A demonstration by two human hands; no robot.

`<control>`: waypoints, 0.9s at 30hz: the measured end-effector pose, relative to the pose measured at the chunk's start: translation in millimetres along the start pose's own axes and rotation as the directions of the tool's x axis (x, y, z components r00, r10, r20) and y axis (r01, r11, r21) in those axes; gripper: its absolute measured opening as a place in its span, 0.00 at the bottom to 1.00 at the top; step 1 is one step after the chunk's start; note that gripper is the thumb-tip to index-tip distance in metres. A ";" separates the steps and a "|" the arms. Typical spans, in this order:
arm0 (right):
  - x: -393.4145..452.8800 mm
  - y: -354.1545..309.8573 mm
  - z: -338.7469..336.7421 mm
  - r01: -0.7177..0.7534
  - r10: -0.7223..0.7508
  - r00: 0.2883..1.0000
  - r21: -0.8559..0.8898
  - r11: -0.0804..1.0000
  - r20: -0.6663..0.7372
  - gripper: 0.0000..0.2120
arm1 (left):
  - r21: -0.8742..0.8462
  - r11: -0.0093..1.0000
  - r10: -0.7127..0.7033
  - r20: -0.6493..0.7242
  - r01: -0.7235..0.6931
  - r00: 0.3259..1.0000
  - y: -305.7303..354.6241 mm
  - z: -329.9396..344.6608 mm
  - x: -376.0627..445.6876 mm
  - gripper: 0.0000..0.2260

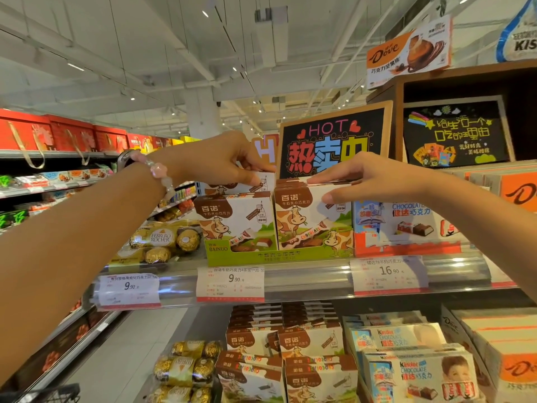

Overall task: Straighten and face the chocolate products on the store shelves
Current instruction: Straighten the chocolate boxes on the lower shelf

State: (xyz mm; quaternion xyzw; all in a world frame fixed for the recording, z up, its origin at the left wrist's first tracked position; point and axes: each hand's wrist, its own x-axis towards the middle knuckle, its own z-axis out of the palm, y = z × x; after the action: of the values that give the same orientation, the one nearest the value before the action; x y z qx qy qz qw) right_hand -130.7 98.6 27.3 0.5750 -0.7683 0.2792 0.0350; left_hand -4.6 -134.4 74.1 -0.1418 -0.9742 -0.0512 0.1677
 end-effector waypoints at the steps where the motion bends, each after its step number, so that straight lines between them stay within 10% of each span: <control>1: -0.1 -0.2 -0.2 0.002 -0.002 1.000 0.006 1.000 0.001 0.23 | 0.001 1.000 -0.004 -0.001 0.004 1.000 0.8 0.1 -0.2 0.14; 27: -1.0 -6.1 1.9 -0.012 0.012 1.000 -0.010 1.000 -0.003 0.24 | -0.037 0.999 -0.032 -0.043 0.030 0.999 -3.4 9.6 -4.6 0.13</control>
State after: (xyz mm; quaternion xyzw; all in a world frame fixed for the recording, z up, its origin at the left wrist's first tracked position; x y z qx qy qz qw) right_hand -124.3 97.5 27.7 0.5696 -0.7732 0.2764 0.0374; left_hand -4.5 -137.5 63.3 -0.1286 -0.9714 -0.0744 0.1854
